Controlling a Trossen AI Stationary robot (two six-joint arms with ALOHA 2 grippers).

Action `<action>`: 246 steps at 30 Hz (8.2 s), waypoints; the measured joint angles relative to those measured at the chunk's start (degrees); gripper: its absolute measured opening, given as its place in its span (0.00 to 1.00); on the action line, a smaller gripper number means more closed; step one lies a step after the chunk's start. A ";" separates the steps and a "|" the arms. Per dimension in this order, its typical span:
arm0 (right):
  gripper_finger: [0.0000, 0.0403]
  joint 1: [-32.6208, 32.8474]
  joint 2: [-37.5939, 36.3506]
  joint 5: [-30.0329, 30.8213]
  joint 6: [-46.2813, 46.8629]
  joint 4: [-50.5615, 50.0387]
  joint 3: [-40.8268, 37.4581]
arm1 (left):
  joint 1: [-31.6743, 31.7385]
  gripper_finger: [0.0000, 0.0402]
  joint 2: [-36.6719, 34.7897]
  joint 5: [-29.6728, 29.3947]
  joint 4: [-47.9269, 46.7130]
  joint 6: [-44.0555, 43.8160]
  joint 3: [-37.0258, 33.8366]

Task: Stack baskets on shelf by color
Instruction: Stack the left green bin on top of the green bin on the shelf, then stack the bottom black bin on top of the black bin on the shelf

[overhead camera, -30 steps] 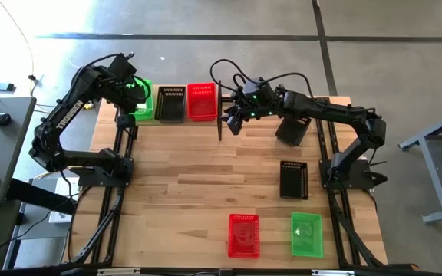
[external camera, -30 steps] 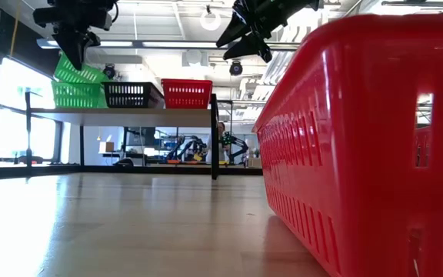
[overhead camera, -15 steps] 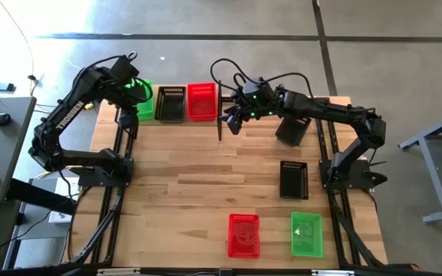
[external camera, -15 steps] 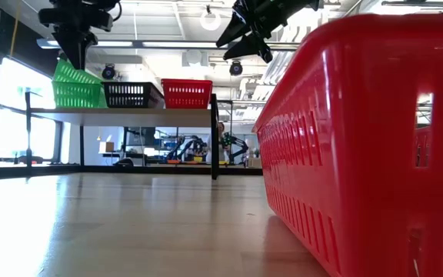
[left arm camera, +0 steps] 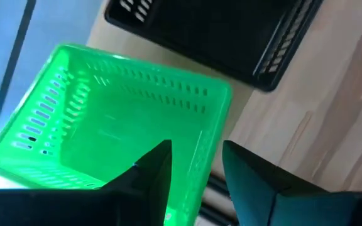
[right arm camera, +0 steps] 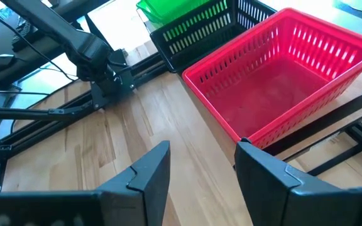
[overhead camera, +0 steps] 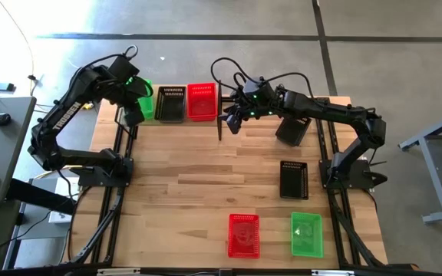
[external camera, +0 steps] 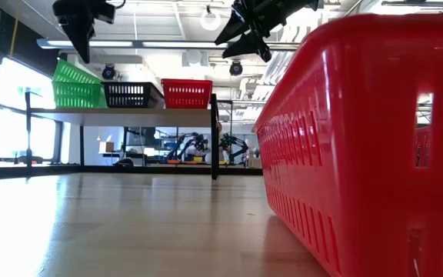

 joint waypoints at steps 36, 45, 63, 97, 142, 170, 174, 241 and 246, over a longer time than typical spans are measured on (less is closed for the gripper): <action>0.40 -1.62 0.00 -0.01 -15.11 -4.24 0.00 | -21.58 0.32 -0.02 -30.69 -4.98 -71.93 2.81; 0.40 -2.78 0.00 0.00 -15.63 -6.61 0.00 | -26.55 0.32 -0.02 -28.89 -5.06 -79.14 -0.58; 0.40 -3.85 0.00 0.00 -15.63 -6.49 0.00 | -25.96 0.32 -4.27 -33.52 -5.05 -80.59 -4.60; 0.40 -3.82 0.00 0.00 -15.50 -6.47 0.00 | -10.15 0.32 2.32 -35.12 -5.03 -75.70 -4.60; 0.40 -3.80 0.00 -2.16 -15.21 -6.91 0.00 | -13.28 0.00 7.07 -26.40 -4.66 -72.98 -4.62; 0.40 -2.56 0.00 -2.34 -12.45 -8.97 0.00 | -18.94 0.00 -1.76 -27.86 -0.96 -62.51 -1.41; 0.40 0.00 0.00 -2.63 -10.33 -13.90 0.00 | -24.06 0.00 -6.16 -27.73 -0.20 -62.41 -1.41; 0.34 53.48 -17.07 9.69 24.91 -35.87 -33.48 | -57.22 0.00 -13.57 -8.19 11.59 -53.56 -5.37; 0.34 53.47 -17.07 10.57 24.98 -31.49 -39.12 | -57.22 0.00 -13.53 -8.19 11.59 -53.58 -5.37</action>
